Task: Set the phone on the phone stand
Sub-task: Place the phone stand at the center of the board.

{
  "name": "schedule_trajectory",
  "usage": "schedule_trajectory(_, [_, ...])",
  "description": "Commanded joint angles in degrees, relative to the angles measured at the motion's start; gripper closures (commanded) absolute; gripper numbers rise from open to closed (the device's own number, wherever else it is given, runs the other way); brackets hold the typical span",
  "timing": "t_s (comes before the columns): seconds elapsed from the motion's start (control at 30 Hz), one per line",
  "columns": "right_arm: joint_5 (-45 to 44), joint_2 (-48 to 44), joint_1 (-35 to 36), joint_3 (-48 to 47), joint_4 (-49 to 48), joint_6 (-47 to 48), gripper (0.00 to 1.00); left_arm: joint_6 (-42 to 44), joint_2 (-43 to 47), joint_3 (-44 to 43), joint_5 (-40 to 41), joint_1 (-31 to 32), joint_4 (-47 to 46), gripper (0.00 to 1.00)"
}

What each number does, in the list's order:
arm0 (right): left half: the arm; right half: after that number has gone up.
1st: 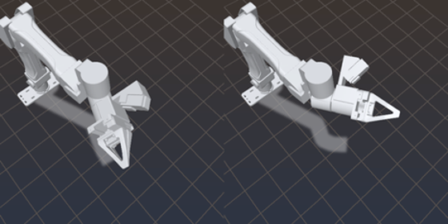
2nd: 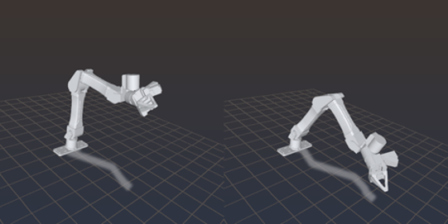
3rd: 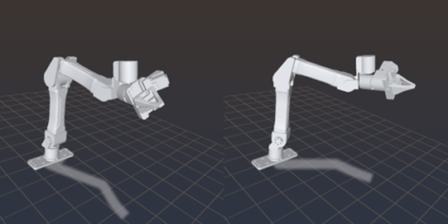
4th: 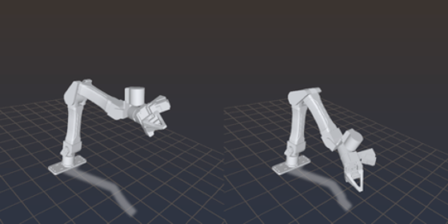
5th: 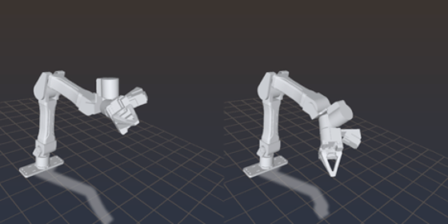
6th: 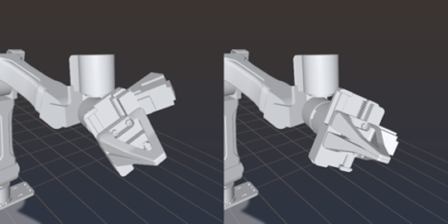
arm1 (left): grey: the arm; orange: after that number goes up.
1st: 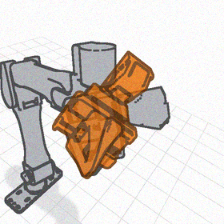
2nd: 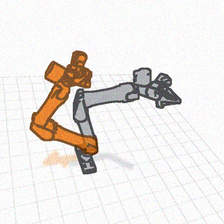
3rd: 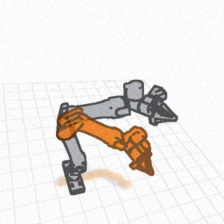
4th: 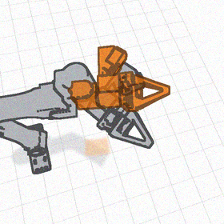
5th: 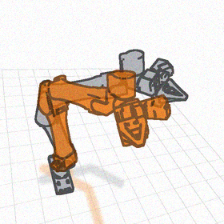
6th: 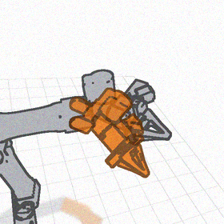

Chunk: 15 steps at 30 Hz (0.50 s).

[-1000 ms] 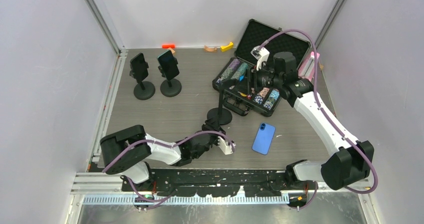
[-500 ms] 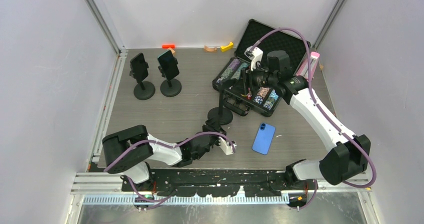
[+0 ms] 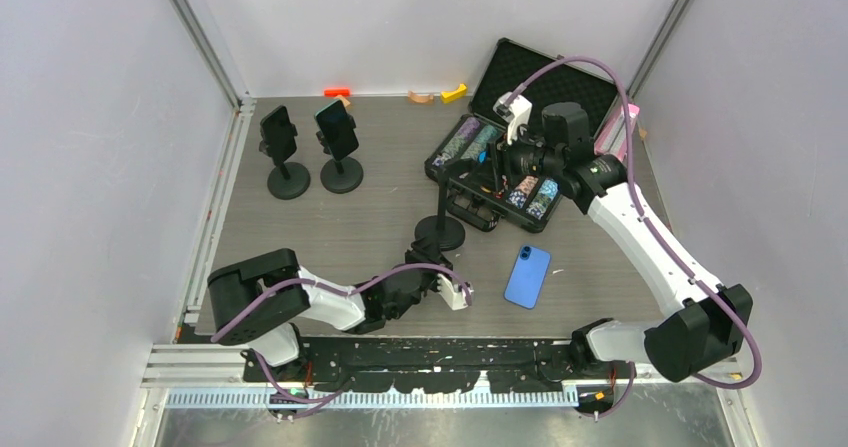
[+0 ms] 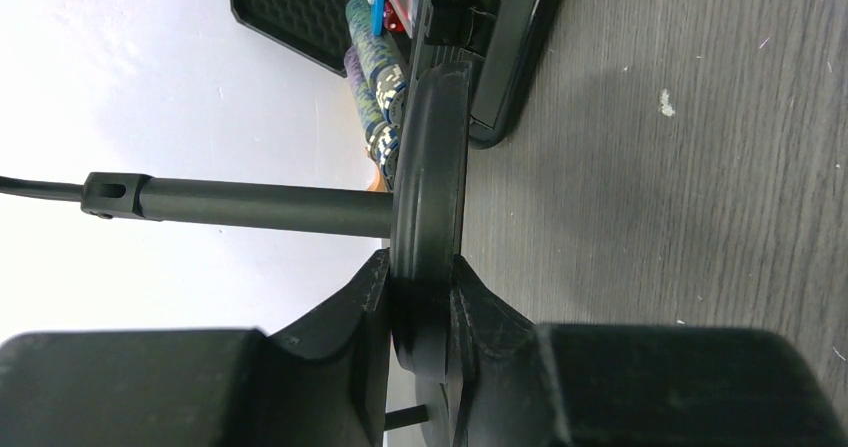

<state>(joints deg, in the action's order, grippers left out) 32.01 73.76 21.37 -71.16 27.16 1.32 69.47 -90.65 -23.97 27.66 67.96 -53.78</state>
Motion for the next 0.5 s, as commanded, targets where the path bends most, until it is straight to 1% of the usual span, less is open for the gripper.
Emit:
schedule_trajectory(0.0, [-0.2, 0.0, 0.2, -3.3, -0.8, 0.4, 0.51, 0.0, 1.2, -0.3, 1.1, 0.8, -8.8, 1.00])
schedule_trajectory(0.23, [-0.2, 1.1, 0.3, -4.6, -0.8, 0.2, 0.54, 0.1, 0.9, -0.3, 1.1, 1.2, -8.8, 1.00])
schedule_trajectory(0.47, [0.0, 2.0, 0.6, -4.5, -0.9, 0.0, 0.60, 0.0, 1.3, -0.3, 1.2, 1.2, -8.8, 1.00])
